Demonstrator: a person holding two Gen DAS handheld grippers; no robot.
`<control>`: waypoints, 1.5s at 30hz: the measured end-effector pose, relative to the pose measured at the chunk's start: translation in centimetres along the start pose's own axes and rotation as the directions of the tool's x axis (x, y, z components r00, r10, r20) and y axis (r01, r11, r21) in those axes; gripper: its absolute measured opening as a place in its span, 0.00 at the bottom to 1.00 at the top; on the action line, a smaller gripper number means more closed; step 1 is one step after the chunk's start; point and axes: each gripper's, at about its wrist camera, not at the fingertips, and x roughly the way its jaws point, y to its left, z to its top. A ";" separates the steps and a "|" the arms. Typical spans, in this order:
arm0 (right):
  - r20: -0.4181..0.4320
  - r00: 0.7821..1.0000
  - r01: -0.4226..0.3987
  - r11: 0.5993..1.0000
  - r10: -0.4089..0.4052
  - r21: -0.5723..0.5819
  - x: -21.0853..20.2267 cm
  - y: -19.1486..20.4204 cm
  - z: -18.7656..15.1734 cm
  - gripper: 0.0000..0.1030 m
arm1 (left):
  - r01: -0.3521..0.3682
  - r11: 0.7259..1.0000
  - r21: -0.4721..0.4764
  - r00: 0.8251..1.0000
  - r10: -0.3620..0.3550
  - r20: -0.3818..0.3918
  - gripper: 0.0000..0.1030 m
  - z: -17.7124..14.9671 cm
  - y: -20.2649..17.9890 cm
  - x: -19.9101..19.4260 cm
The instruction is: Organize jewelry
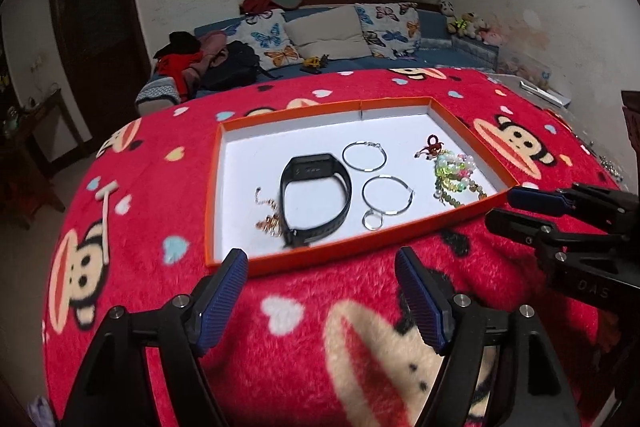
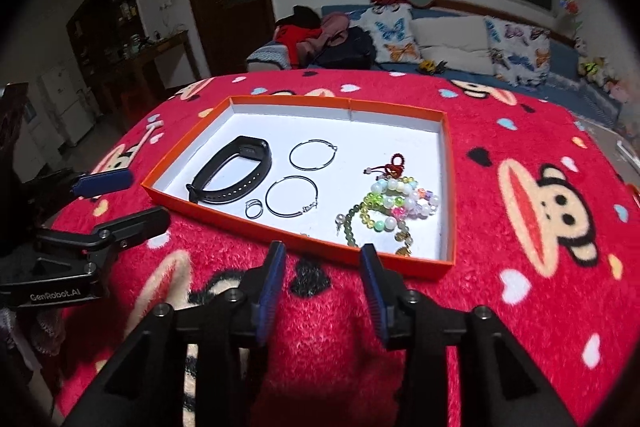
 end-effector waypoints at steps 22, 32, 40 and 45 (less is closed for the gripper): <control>0.122 0.982 0.141 0.990 -0.141 0.010 -1.5 2.2 -3.5 0.51 | -0.089 0.995 -0.051 0.991 0.094 0.095 0.80 -4.6 0.5 -1.4; 0.087 0.985 0.144 0.988 -0.148 0.048 -0.8 1.5 -3.7 0.51 | -0.080 0.993 -0.084 0.992 0.088 0.094 0.80 -5.5 1.0 -1.0; 0.077 0.984 0.155 0.985 -0.161 0.079 -0.8 1.0 -3.9 0.51 | -0.079 0.986 -0.149 0.990 0.095 0.106 0.80 -5.9 2.1 -1.3; 0.073 0.984 0.160 0.985 -0.165 0.069 -0.8 1.2 -3.9 0.51 | -0.083 0.981 -0.176 0.988 0.104 0.113 0.80 -6.2 2.6 -1.7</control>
